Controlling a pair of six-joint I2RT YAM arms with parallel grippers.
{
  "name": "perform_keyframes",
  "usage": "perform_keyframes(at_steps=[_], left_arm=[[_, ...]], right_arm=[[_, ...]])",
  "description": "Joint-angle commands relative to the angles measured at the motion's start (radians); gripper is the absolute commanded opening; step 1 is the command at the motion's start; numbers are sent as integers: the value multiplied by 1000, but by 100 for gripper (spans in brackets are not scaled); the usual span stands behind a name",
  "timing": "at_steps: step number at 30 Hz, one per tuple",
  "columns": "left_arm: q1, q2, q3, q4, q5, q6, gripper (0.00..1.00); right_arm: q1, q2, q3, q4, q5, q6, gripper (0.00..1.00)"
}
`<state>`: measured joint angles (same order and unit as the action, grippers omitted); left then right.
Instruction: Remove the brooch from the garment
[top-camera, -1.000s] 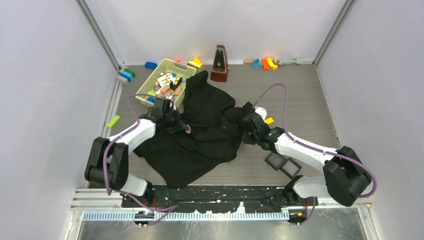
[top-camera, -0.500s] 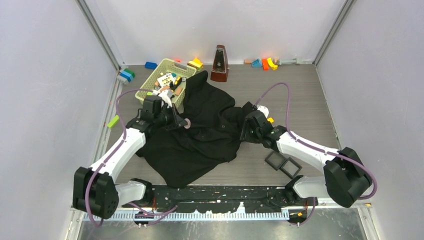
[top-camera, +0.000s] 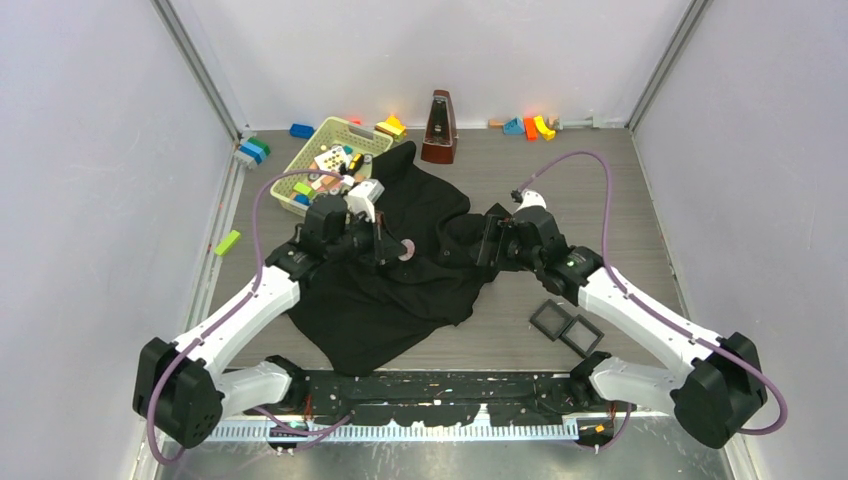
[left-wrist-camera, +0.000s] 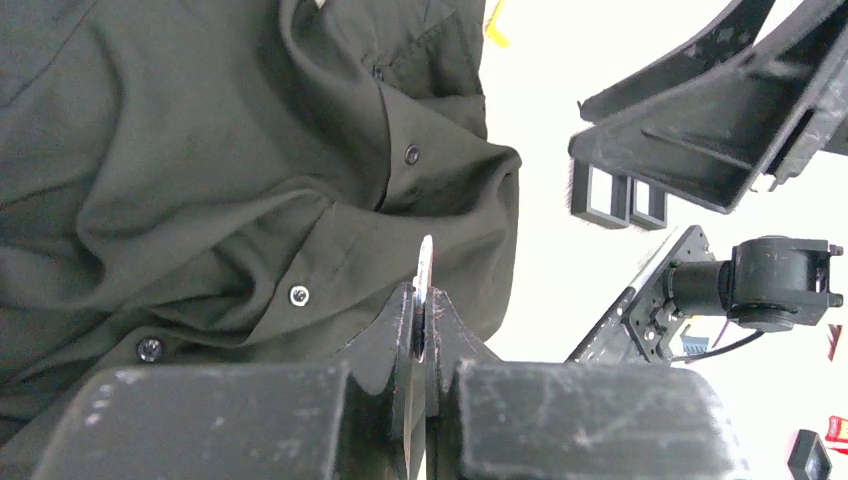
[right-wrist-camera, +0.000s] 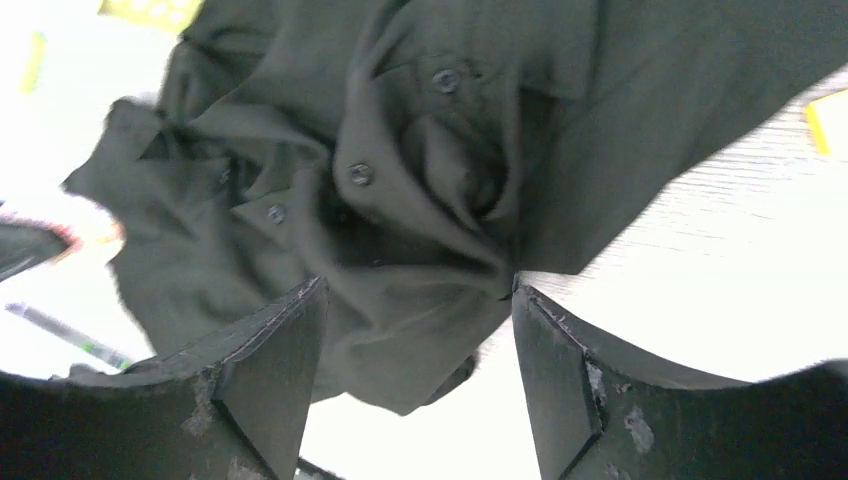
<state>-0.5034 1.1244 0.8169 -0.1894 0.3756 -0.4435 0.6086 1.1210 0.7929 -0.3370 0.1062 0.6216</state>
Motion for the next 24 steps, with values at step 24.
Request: perform_keyframes(at_steps=[24], left_arm=[[2,-9,45,295,501,-17,0]], right_arm=[[-1,10,-34,628,-845,-78,48]])
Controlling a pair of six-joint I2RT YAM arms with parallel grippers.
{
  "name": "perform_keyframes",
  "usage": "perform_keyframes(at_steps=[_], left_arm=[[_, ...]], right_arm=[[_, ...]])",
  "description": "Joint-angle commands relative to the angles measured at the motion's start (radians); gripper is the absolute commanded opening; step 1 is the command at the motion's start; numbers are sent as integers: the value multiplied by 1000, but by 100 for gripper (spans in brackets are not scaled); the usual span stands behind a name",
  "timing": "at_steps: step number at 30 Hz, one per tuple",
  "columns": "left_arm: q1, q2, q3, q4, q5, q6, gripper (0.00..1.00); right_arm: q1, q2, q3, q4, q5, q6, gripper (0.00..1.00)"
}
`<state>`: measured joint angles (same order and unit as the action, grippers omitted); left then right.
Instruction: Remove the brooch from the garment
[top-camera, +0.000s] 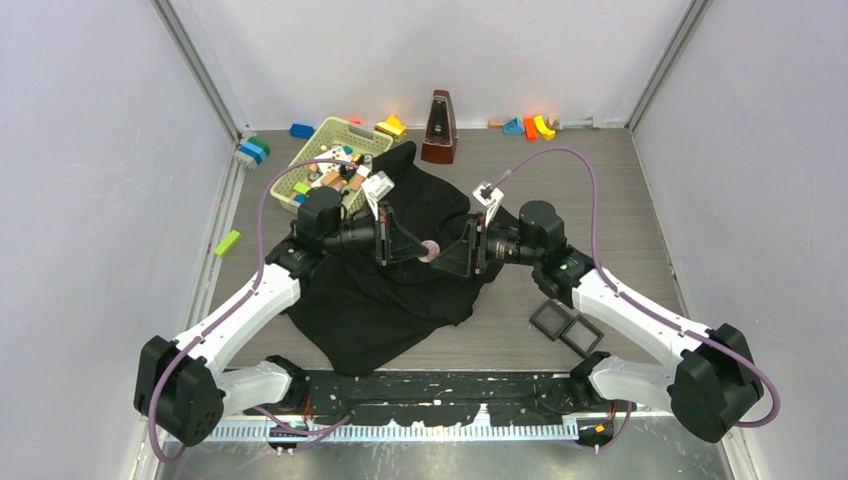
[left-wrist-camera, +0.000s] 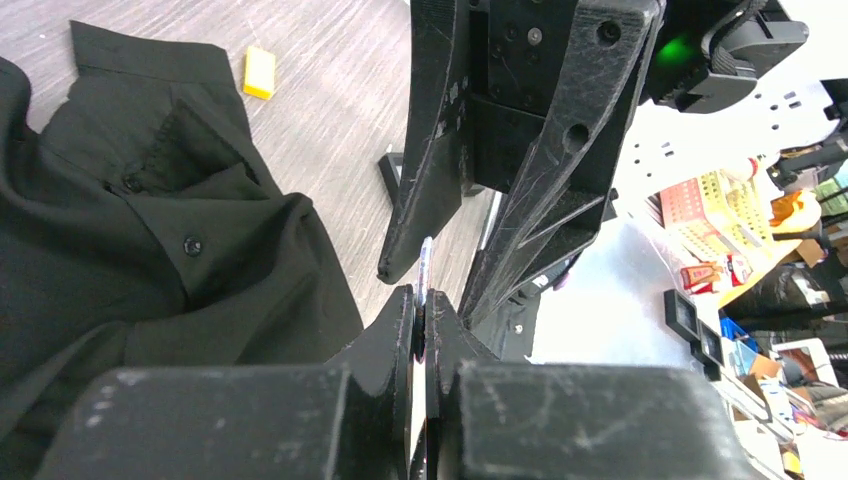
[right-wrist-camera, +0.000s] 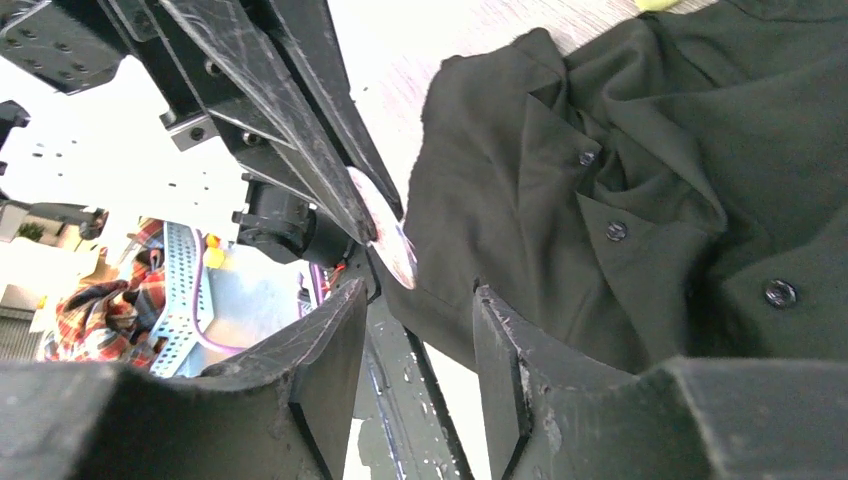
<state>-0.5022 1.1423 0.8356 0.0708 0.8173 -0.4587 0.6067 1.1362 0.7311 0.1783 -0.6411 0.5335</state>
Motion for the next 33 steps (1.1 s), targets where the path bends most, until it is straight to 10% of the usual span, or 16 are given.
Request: perform_keyframes(at_steps=[1,18,33], left_arm=[[0,-26,26,32,59,-2,0],[1,1,17,72,105,-34,0],[1,-36,17,-51,-61,37,59]], right_arm=[[1,-8,23,134,-97,11,48],[1,9,31,154,-93,21,5],[1,-20,59,-40,100,7,0]])
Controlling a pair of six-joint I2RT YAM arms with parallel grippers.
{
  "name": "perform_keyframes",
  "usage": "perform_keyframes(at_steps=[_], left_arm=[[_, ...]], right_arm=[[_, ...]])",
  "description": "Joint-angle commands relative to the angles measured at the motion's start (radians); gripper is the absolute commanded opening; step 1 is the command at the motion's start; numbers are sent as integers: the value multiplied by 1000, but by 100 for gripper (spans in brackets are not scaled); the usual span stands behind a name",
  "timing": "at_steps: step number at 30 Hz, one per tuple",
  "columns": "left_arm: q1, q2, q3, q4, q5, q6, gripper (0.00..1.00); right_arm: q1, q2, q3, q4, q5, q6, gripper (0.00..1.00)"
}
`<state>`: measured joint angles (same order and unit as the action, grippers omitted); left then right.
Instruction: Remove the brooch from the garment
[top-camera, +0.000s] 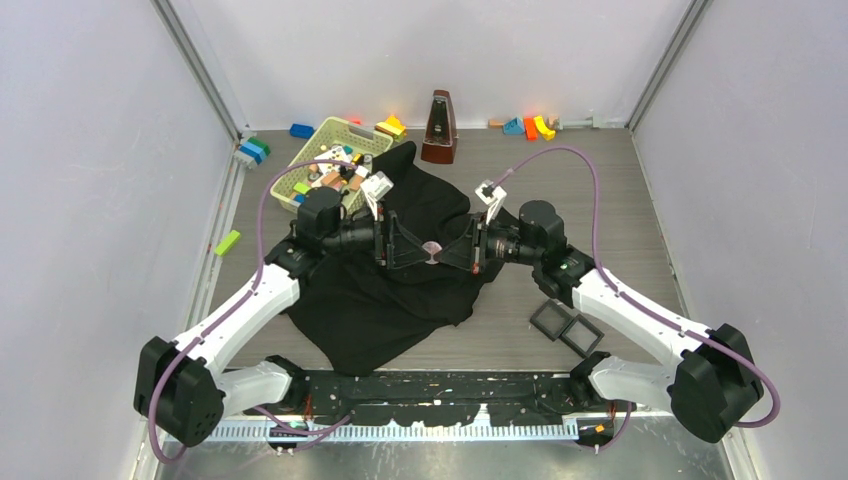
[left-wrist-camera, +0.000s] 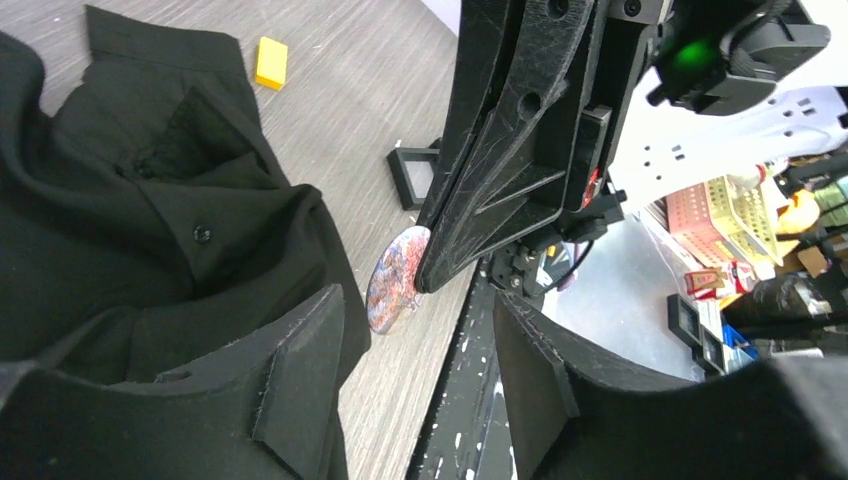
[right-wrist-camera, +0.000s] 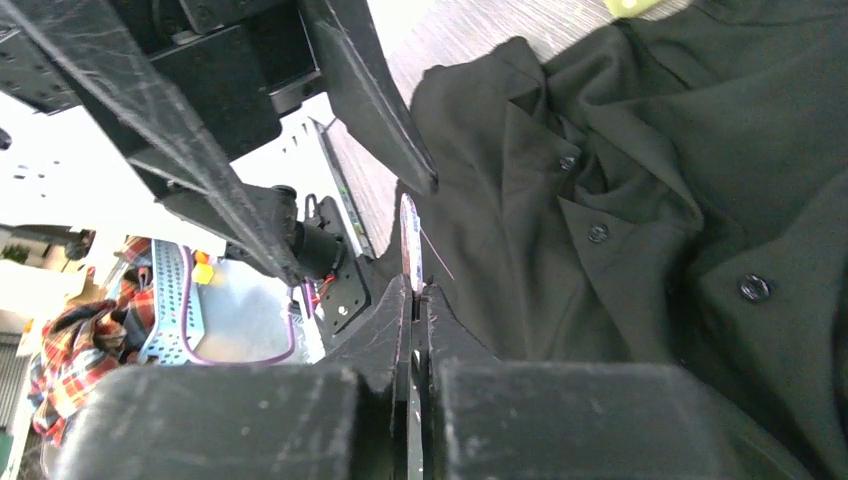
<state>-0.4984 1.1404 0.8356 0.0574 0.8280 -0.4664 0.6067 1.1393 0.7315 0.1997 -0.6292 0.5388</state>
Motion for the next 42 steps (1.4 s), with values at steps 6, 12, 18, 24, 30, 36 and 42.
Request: perform_keyframes(at_steps=[6,12,18,24,30,36,42], left_arm=[[-3,-48,9,-36,-180,89,93],[-33,-80,-140,280,-346,198,100],[-169,-28,-178,383,-236,742,100],[-217,53,-92,277,-269,931,100],[-233,111,-67,325,-298,970,100],[-235,153,-36,325,-254,971,97],[-238,178,-18,325,-222,956,92]], right_arm=[[1,-36,93,-229,223,32,1],[1,-14,238,-533,405,83,1],[1,27,377,-759,494,92,1],[3,73,460,-865,481,76,1],[29,90,473,-861,468,55,0],[50,107,481,-865,470,37,1],[66,110,483,-865,469,19,0]])
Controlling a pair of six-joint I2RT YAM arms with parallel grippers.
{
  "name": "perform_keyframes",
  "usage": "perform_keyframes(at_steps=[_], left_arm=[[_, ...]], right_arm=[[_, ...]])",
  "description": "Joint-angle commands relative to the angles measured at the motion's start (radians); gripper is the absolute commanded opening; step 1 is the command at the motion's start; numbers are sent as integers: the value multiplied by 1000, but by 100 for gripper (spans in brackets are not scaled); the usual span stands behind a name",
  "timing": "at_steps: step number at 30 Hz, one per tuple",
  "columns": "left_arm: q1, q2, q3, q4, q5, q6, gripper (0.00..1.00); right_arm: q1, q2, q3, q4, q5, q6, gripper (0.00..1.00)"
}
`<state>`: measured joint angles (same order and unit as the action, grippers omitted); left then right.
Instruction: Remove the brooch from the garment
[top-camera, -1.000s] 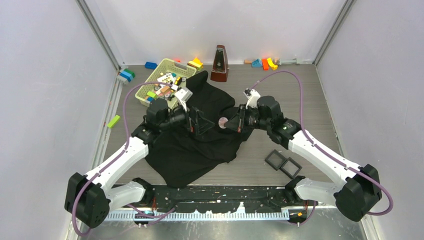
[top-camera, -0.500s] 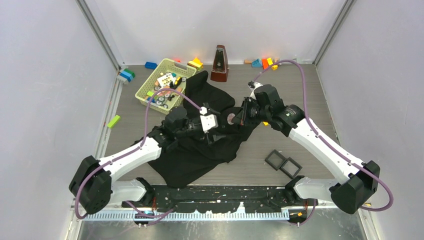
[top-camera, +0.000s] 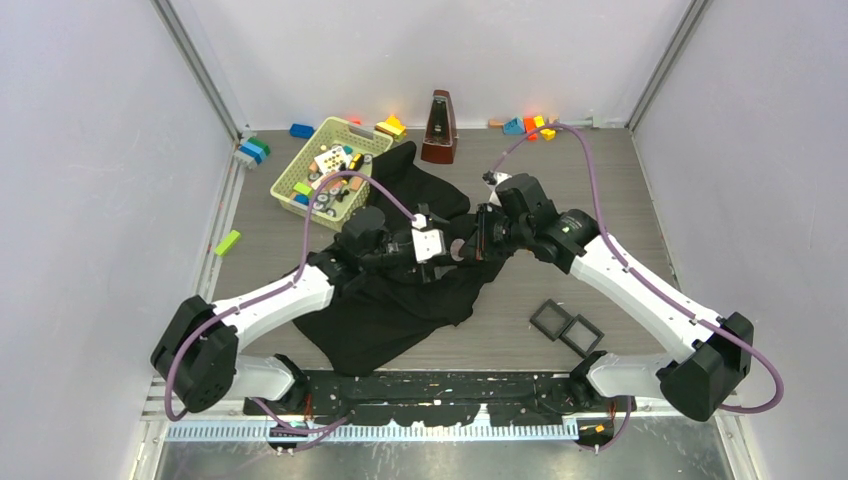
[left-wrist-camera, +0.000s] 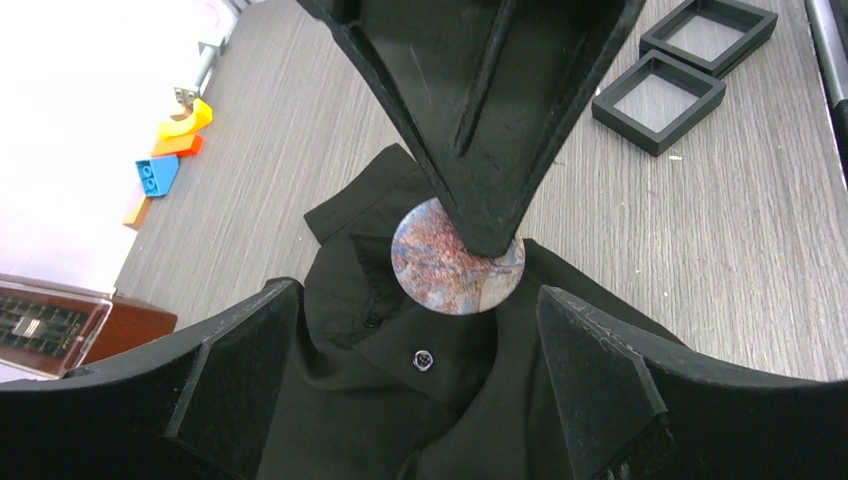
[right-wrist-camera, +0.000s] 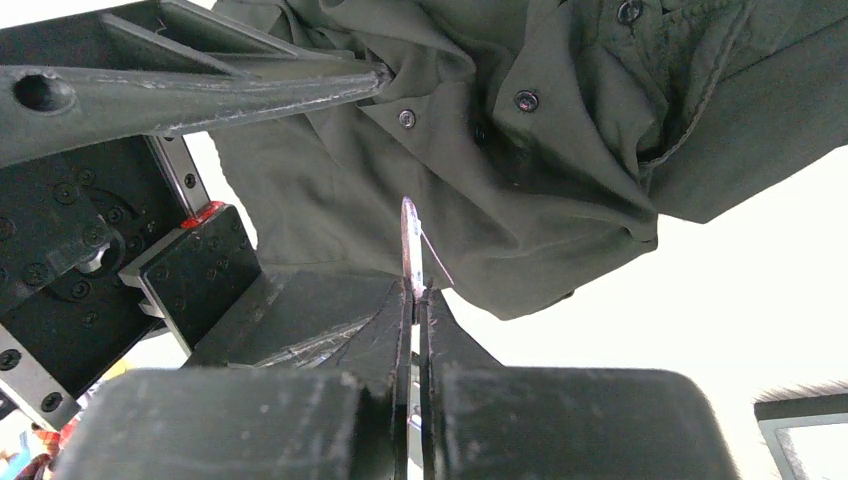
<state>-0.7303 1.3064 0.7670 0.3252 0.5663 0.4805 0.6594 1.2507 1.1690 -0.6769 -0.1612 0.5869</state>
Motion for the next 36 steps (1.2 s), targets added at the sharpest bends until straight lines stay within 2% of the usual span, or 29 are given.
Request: perform_keyframes(at_steps=[1,9,18,26,33,34,36], left_arm=[[-7,16,55,57,43,6,91],[-20,40,83,31,79,10,84],[-32,44,100,-35,80,41,63],[-41,47,106,-87,61,77,63],[-47,52,120,-118,55,83,52],[-48,50,120,-118,56,82,50],[-50,51,121,-118,60,79,45]], right_arm=[[17,0,47,12,-1,-30,0],[32,5,46,17,-4,-30,1],[39,12,45,19,-9,-33,0],[40,6,46,23,-11,-28,1],[42,7,44,23,-16,-29,1],[42,8,43,24,-18,-29,2],[42,10,42,28,-22,-31,12]])
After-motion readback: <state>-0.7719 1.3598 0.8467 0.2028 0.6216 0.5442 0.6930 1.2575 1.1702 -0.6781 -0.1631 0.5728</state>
